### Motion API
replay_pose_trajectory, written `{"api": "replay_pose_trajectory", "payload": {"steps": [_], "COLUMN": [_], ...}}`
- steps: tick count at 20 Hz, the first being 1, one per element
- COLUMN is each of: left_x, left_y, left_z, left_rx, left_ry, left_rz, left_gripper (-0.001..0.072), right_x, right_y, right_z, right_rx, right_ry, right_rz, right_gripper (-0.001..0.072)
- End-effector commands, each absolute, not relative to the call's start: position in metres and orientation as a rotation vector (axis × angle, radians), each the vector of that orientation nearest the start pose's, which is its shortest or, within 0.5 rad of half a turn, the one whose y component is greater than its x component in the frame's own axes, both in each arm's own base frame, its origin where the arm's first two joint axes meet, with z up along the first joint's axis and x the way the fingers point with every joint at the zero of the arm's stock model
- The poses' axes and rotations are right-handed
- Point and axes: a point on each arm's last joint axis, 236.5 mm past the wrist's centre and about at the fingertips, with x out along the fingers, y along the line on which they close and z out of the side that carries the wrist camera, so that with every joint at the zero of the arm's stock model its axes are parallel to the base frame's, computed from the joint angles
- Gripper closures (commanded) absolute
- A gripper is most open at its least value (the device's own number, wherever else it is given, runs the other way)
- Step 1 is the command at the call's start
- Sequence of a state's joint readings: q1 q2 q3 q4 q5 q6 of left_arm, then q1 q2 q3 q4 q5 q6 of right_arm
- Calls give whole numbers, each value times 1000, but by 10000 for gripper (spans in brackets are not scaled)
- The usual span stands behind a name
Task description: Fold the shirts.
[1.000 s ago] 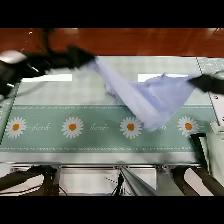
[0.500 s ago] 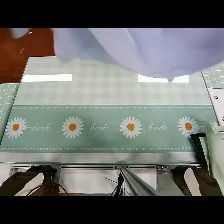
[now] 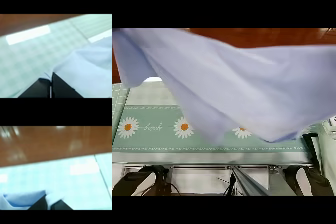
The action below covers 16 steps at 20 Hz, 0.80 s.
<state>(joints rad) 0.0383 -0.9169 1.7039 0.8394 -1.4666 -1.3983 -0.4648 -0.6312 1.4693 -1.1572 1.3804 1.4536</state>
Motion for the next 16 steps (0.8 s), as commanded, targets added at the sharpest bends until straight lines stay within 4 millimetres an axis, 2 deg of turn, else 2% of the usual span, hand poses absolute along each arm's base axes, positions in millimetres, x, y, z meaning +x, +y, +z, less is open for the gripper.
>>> {"api": "replay_pose_trajectory", "payload": {"steps": [1,4,7,9,13,16], "left_x": [281,283,287,292,308,316], "left_y": [-146,-170,-192,-196,-191,-189], "left_z": [299,244,186,153,107,80], "left_rx": [-194,-230,-266,-274,-272,-291], "left_ry": [779,899,986,1016,1014,1041], "left_rz": [-658,-707,-721,-709,-665,-627], "left_gripper": [684,684,684,683,684,684], "right_x": [243,259,298,329,400,438], "right_y": [-20,-7,-24,-33,-36,-36], "right_z": [272,219,158,119,57,26], "right_rx": [203,209,171,170,262,357], "right_ry": [803,1044,1214,1287,1266,1218], "right_rz": [-11,102,84,72,76,50], "right_gripper": [687,687,687,687,687,686]}}
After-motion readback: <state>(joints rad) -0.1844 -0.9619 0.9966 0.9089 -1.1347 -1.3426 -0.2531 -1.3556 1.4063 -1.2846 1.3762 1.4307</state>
